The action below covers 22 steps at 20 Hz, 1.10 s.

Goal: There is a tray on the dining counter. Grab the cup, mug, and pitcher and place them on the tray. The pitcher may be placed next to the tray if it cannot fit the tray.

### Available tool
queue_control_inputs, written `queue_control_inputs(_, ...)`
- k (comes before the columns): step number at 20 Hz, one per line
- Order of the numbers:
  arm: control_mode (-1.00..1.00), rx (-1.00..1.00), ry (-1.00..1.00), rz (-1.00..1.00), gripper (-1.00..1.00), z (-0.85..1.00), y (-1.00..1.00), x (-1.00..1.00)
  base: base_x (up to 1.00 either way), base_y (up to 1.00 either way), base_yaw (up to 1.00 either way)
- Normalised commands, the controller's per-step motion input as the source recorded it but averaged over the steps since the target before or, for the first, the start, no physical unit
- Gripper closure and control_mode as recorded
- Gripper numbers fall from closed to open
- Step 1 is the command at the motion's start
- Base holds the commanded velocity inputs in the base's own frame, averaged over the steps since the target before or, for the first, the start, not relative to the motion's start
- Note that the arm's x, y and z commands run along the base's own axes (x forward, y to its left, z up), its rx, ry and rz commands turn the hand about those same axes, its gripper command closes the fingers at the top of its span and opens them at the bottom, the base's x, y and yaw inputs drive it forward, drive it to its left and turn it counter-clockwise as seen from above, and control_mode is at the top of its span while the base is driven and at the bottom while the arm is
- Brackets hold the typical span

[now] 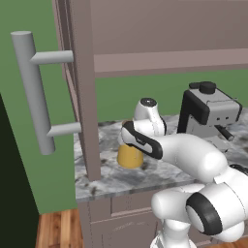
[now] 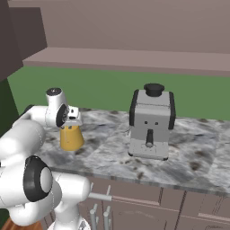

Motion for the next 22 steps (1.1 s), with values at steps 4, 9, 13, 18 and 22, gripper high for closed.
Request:
queue_control_inputs(4,-1.00,0.00,-0.01,0.00,1.00,0.11,-0.03,-0.04,0.00,0.00,0.00)
queue_control_inputs(9,-1.00,0.00,-0.08,0.00,1.00,0.19,-0.11,-0.07,0.00,0.00,0.00)
queue_control_inputs(13,-1.00,0.00,-0.12,0.00,1.00,0.16,-0.10,-0.16,0.00,0.00,0.00)
queue_control_inputs(18,-1.00,0.00,-0.08,0.00,1.00,0.20,-0.17,-0.29,0.00,0.00,0.00)
queue_control_inputs(22,-1.00,0.01,0.00,0.00,1.00,0.42,-0.24,-0.25,0.00,0.00,0.00)
